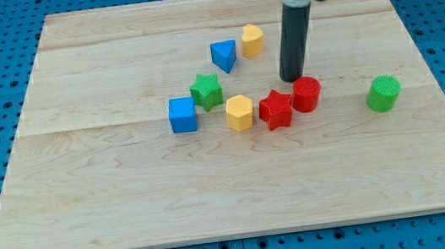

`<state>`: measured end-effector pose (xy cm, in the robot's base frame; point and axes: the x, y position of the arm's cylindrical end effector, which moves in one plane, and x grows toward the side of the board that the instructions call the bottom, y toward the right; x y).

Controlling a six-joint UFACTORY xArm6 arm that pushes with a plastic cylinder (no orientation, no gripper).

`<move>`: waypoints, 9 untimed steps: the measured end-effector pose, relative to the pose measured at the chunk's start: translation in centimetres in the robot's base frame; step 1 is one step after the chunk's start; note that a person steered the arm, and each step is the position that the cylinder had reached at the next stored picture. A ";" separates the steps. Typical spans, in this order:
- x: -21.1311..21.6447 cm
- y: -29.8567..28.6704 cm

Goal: Align the red blocks hexagon green star and blue cube horizontally at the left side of the green circle

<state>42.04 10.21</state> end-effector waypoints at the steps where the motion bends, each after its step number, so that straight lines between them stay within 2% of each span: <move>1: 1.4 -0.8; 2: -0.3 -0.8; 3: -4.3 -5.0; 4: -2.2 -10.6; 6: -1.8 -9.4; 7: -1.3 -11.6; 9: -2.4 -20.8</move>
<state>39.66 -10.61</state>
